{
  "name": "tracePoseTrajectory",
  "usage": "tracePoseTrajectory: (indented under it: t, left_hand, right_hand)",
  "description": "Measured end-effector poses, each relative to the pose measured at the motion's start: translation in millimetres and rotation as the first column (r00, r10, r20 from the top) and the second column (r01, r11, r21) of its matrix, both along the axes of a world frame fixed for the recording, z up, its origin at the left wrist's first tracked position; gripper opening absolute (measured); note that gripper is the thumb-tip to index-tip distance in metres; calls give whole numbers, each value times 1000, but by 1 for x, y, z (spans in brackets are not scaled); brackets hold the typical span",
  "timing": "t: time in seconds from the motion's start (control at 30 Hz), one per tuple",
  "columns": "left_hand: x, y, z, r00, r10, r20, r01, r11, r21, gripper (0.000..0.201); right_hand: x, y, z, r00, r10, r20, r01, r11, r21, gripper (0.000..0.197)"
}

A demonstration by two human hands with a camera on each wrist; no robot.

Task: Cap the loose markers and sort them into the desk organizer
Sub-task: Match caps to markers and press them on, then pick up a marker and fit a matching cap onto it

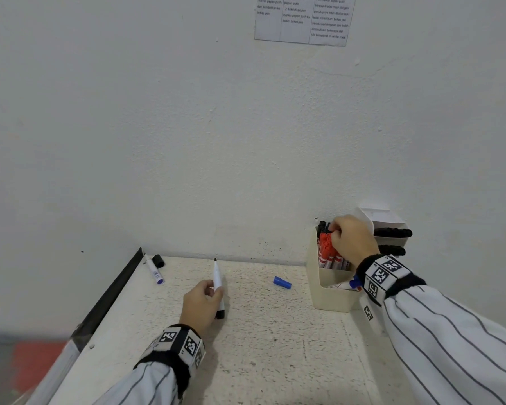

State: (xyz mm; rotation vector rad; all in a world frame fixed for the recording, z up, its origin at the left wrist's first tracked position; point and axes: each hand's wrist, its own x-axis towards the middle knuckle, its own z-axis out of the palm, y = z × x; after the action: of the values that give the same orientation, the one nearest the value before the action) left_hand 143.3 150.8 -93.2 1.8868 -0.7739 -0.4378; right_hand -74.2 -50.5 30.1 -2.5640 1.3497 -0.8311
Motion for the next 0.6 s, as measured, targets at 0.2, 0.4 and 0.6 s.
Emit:
tracePoseTrajectory:
  t: [0.2, 0.4, 0.6]
  left_hand:
    - [35, 32, 8, 992, 110, 67, -112, 994, 19, 24]
    - [80, 71, 7, 948, 273, 166, -294, 949, 117, 23]
    - [94, 77, -6, 949, 284, 138, -305, 939, 161, 25]
  right_hand:
    - [64, 27, -13, 955, 285, 82, -294, 948, 124, 18]
    - [147, 59, -55, 843, 535, -54, -464, 776, 427, 23]
    - [226, 90, -87, 751, 641, -160, -478, 694, 539, 43]
